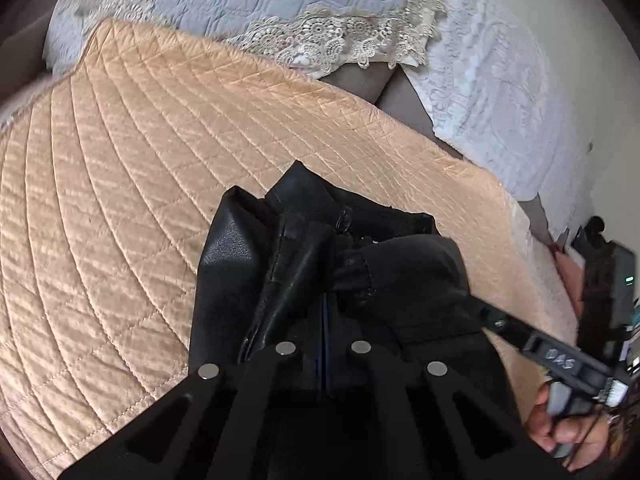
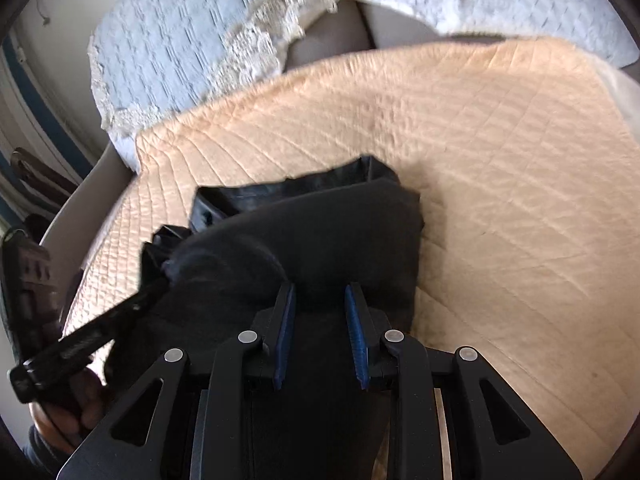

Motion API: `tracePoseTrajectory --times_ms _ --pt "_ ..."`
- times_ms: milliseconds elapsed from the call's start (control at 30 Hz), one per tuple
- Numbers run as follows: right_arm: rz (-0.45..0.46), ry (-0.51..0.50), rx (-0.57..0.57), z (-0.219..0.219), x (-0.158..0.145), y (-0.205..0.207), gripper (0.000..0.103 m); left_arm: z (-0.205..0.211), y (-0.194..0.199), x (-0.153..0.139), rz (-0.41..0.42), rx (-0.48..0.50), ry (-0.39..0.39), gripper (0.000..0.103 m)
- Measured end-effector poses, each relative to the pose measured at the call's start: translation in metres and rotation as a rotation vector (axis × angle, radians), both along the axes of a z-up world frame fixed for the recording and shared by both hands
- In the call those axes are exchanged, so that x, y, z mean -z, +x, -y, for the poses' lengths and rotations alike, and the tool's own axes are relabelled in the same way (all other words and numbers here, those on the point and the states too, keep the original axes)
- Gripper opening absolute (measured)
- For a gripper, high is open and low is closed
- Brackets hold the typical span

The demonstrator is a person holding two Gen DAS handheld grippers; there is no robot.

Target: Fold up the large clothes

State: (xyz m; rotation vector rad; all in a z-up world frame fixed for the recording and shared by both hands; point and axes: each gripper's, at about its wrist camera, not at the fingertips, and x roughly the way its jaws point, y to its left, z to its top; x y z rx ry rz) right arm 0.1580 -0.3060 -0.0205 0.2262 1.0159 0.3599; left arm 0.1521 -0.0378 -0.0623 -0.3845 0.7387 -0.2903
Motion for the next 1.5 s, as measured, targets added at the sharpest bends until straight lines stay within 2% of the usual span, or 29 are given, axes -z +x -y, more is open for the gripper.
tracePoseTrajectory --times_ms 67,133,233,300,400,467,567,633,700,833,900,967,1033,1167,1233,1333,1500 --pt "-0.007 0.015 0.006 0.005 0.000 0.000 0.027 0.001 -0.001 -0.002 0.000 0.001 -0.005 0.003" --pt "0.001 -0.011 0.019 0.007 -0.009 -0.008 0.027 0.002 -0.001 -0.005 -0.003 0.004 0.005 0.003" --pt "0.039 0.001 0.013 0.010 -0.027 -0.024 0.027 0.007 -0.011 -0.026 0.018 0.011 0.052 0.006" --pt "0.064 0.007 0.004 0.008 -0.037 -0.036 0.027 0.012 -0.019 -0.043 0.060 0.014 0.080 0.018" --pt "0.082 0.017 -0.008 0.003 -0.046 -0.046 0.027 0.017 -0.016 -0.063 0.106 0.021 0.085 0.024" --pt "0.084 0.018 -0.015 0.001 -0.046 -0.047 0.027 0.023 -0.002 -0.060 0.099 0.015 0.129 0.024" --pt "0.062 0.006 -0.009 0.001 -0.037 -0.046 0.027 0.018 0.019 -0.027 -0.009 0.001 0.137 0.024" --pt "0.048 0.008 -0.002 0.003 -0.031 -0.045 0.027 0.012 0.017 -0.016 0.021 -0.016 0.129 0.019" --pt "0.043 0.008 -0.007 0.002 -0.025 -0.043 0.027 0.005 0.018 -0.009 0.015 -0.037 0.094 0.014" --pt "0.043 -0.005 0.001 0.002 -0.028 -0.044 0.027 0.002 0.019 -0.012 -0.005 -0.031 0.085 0.014" --pt "0.067 -0.007 -0.009 0.004 -0.040 -0.056 0.027 -0.001 0.006 -0.023 0.006 -0.025 0.081 0.014" --pt "0.092 -0.004 -0.025 0.003 -0.051 -0.072 0.027 -0.003 -0.019 -0.039 0.043 -0.021 0.079 0.015" --pt "0.111 0.018 -0.043 0.001 -0.061 -0.093 0.027 -0.007 -0.048 -0.042 0.068 0.002 0.080 0.015" --pt "0.120 0.016 -0.094 -0.009 -0.063 -0.129 0.027 -0.012 -0.101 -0.027 0.071 0.032 0.120 0.015" --pt "0.089 -0.012 -0.123 -0.016 -0.051 -0.140 0.027 -0.009 -0.120 -0.016 0.053 0.042 0.156 0.017" --pt "0.077 -0.035 -0.124 -0.017 -0.035 -0.143 0.027 -0.011 -0.132 -0.008 0.051 0.029 0.145 0.019" --pt "0.083 -0.027 -0.098 -0.017 -0.028 -0.141 0.027 -0.008 -0.127 -0.007 0.055 0.017 0.152 0.019"
